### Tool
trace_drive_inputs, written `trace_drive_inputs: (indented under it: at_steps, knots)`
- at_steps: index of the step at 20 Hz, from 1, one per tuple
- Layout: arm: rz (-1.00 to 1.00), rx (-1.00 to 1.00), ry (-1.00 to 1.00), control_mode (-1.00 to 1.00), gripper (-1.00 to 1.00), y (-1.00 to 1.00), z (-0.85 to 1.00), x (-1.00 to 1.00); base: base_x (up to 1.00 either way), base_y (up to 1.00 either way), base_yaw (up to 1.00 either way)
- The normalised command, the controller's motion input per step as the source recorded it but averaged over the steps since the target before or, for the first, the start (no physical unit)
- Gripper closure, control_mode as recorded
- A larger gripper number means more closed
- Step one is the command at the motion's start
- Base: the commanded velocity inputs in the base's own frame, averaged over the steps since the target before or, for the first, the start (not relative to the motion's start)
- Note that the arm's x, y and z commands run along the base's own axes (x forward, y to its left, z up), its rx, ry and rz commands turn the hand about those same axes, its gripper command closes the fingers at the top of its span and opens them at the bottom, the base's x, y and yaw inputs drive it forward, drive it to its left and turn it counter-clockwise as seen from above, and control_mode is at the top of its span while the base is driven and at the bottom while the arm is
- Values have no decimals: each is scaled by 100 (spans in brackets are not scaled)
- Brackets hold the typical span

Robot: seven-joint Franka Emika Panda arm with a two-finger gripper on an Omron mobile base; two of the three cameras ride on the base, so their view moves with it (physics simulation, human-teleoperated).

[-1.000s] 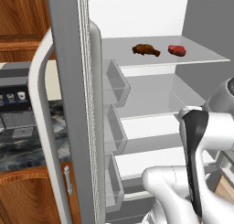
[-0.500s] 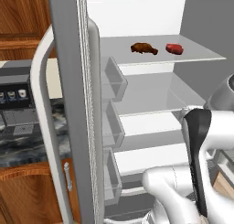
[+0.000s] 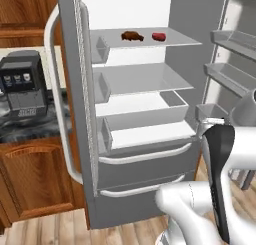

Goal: Gather the eggplant and carrot from the fridge and place them on a tray on the dining counter. Then gather the steak and chicken drumstick from the fridge and place them on the other tray.

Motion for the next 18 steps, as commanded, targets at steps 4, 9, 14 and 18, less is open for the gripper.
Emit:
trace_drive_inputs:
  at_steps: [4, 9, 14, 18]
  knots:
    - [0, 0, 0, 100, 100, 0, 0, 0, -100, 0, -35]
    - [0, 0, 0, 100, 100, 0, 0, 0, -85, -3, -46]
    - [0, 0, 0, 100, 100, 0, 0, 0, -56, -24, -48]
    - [0, 0, 0, 100, 100, 0, 0, 0, -10, -36, -46]
